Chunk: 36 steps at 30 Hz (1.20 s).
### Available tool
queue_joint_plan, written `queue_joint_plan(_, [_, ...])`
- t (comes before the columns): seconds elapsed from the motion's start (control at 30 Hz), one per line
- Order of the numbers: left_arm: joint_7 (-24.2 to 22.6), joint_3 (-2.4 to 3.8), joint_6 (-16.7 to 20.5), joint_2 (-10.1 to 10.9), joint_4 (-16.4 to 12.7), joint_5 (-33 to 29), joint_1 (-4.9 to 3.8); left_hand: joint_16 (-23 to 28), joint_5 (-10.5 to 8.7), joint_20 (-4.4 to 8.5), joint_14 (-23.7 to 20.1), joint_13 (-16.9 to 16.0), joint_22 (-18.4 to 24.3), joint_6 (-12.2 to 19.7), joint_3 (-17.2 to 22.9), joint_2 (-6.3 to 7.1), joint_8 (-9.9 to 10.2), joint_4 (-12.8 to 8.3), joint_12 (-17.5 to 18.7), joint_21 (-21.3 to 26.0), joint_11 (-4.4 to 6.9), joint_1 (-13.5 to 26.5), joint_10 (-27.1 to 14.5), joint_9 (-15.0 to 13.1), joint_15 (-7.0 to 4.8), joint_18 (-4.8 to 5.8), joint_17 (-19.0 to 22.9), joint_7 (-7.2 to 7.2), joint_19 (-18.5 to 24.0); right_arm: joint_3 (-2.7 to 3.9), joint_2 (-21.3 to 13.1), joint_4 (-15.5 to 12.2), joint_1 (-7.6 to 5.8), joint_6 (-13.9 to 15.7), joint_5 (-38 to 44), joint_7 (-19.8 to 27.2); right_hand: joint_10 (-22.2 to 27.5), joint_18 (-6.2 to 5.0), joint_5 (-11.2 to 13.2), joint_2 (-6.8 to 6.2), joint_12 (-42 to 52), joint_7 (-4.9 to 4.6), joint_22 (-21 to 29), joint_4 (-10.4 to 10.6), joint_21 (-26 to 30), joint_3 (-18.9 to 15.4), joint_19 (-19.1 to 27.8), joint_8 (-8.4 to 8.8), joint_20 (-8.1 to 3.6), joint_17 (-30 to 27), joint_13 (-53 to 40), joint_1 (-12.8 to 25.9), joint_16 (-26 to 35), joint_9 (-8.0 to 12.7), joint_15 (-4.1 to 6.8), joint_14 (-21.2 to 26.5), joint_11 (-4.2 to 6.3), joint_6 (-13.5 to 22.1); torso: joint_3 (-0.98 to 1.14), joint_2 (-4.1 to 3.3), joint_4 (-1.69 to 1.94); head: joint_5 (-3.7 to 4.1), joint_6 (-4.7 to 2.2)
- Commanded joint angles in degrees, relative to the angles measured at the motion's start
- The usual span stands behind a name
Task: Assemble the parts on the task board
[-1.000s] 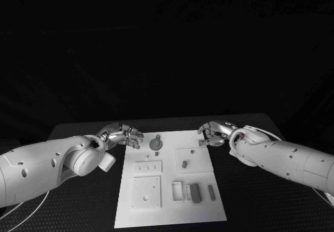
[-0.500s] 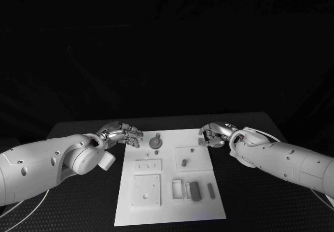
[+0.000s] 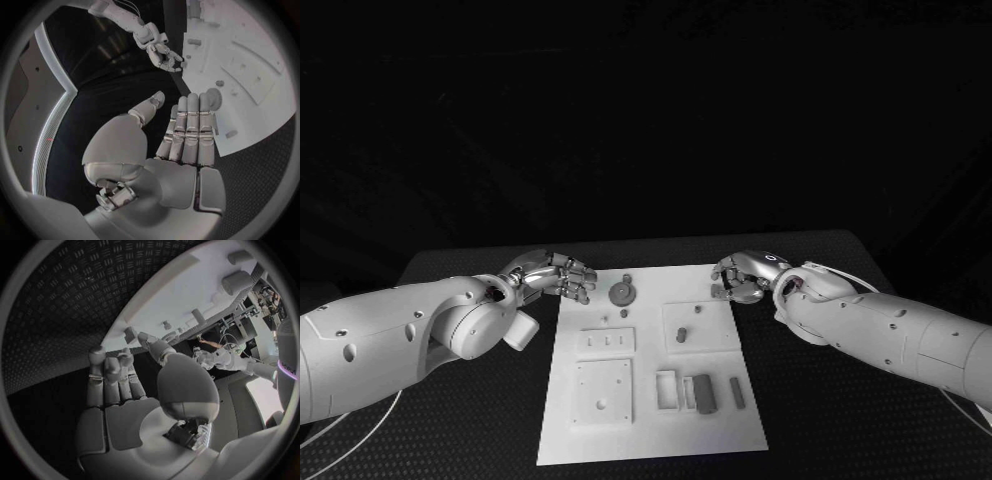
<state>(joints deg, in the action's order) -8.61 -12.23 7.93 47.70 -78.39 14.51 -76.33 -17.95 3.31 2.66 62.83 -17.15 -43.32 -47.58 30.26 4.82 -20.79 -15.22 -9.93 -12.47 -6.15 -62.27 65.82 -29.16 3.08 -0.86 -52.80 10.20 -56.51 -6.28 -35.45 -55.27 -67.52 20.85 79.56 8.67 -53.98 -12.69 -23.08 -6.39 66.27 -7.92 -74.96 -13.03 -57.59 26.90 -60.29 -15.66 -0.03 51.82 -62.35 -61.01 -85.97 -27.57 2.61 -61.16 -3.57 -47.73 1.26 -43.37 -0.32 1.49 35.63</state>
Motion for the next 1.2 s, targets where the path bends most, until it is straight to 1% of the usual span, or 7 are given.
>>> queue_joint_plan(0.03, [-0.54, 0.03, -0.91, -0.05, -0.22, -0.04, -0.02, 0.27, -0.23, 0.00, 0.29, -0.11, -0.10, 0.36, -0.10, 0.05, 0.19, 0.32, 0.33, 0.36, -0.25, 0.44, -0.13, 0.01, -0.04, 0.16, -0.06, 0.19, -0.03, 0.01, 0.22, 0.09, 0.11, -0.25, 1.04, -0.20, -0.08, -2.31, -0.38, 0.72, 0.39, -1.20, -1.19, 0.21, -0.47, -0.15, -0.29, -0.52, -0.23, 0.06, 0.13, 0.18, -0.31, -0.20, 0.47, -0.14, 0.73, -2.64, -0.02, 0.01, 0.01, 0.03, 0.10])
queue_joint_plan(0.3, [-0.53, 0.04, -0.97, -0.08, -0.20, -0.03, -0.02, 0.30, -0.23, 0.00, 0.30, -0.13, -0.12, 0.36, -0.10, 0.04, 0.20, 0.32, 0.35, 0.38, -0.25, 0.44, -0.12, 0.00, -0.04, 0.16, -0.09, 0.19, -0.04, 0.01, 0.51, 0.79, 0.22, -0.53, 1.41, -0.40, -0.23, -2.31, -0.39, 0.95, 0.51, -0.70, -1.16, 0.30, -0.70, -0.16, -0.33, -1.13, -0.38, 0.06, 0.27, 0.41, -0.43, -0.44, 0.91, -0.28, 1.20, -3.80, -0.02, 0.02, -0.01, 0.12, 0.22])
queue_joint_plan(0.6, [-0.51, 0.04, -0.97, -0.11, -0.16, -0.03, -0.02, 0.34, -0.23, 0.01, 0.31, -0.15, -0.13, 0.36, -0.10, 0.04, 0.21, 0.32, 0.36, 0.40, -0.25, 0.45, -0.12, 0.00, -0.04, 0.16, -0.12, 0.19, -0.04, 0.01, 1.05, 1.09, 0.35, -0.94, 1.58, -0.64, -0.24, -2.31, -0.39, 0.89, 0.52, -0.65, -1.16, 0.30, -0.73, -0.19, -0.32, -1.18, -0.40, 0.06, 0.29, 0.47, -0.43, -0.46, 0.97, -0.29, 1.26, -3.91, 0.00, 0.00, -0.01, 0.18, 0.35])
queue_joint_plan(0.83, [-0.50, 0.04, -0.98, -0.07, -0.24, -0.02, -0.02, 0.36, -0.23, 0.01, 0.32, -0.17, -0.15, 0.36, -0.10, 0.05, 0.22, 0.31, 0.39, 0.41, -0.25, 0.45, -0.13, 0.00, -0.04, 0.16, -0.15, 0.19, -0.05, 0.00, 1.63, 1.88, 0.98, -0.76, 1.60, -0.66, -0.24, -2.31, -0.38, 0.77, 0.52, -0.63, -1.15, 0.29, -0.75, -0.22, -0.31, -1.16, -0.42, 0.05, 0.31, 0.52, -0.43, -0.44, 1.01, -0.28, 1.29, -3.88, 0.01, -0.03, 0.05, 0.12, 0.52])
queue_joint_plan(0.97, [-0.48, 0.04, -0.97, 0.02, -0.29, -0.01, -0.03, 0.38, -0.23, 0.00, 0.33, -0.18, -0.15, 0.37, -0.11, 0.05, 0.23, 0.31, 0.40, 0.42, -0.25, 0.46, -0.14, -0.01, -0.04, 0.16, -0.16, 0.19, -0.05, -0.01, 1.79, 2.14, 1.21, -0.73, 1.60, -0.67, -0.24, -2.31, -0.39, 0.77, 0.52, -0.63, -1.15, 0.28, -0.75, -0.21, -0.31, -1.14, -0.42, 0.05, 0.32, 0.52, -0.43, -0.44, 1.02, -0.28, 1.30, -3.86, 0.02, -0.02, 0.02, -0.03, 0.70])
queue_joint_plan(1.2, [-0.46, 0.04, -0.97, 0.04, -0.26, -0.01, -0.03, 0.41, -0.23, 0.00, 0.33, -0.19, -0.16, 0.38, -0.11, 0.06, 0.24, 0.32, 0.41, 0.43, -0.26, 0.47, -0.14, -0.01, -0.04, 0.16, -0.19, 0.20, -0.05, -0.01, 1.76, 2.28, 1.25, -0.69, 1.61, -0.60, -0.26, -2.31, -0.42, 1.06, 0.54, -0.59, -1.13, 0.33, -0.78, -0.11, -0.33, -1.15, -0.46, 0.05, 0.34, 0.48, -0.45, -0.44, 1.07, -0.30, 1.34, -3.91, 0.02, -0.02, -0.05, -0.05, 0.95])
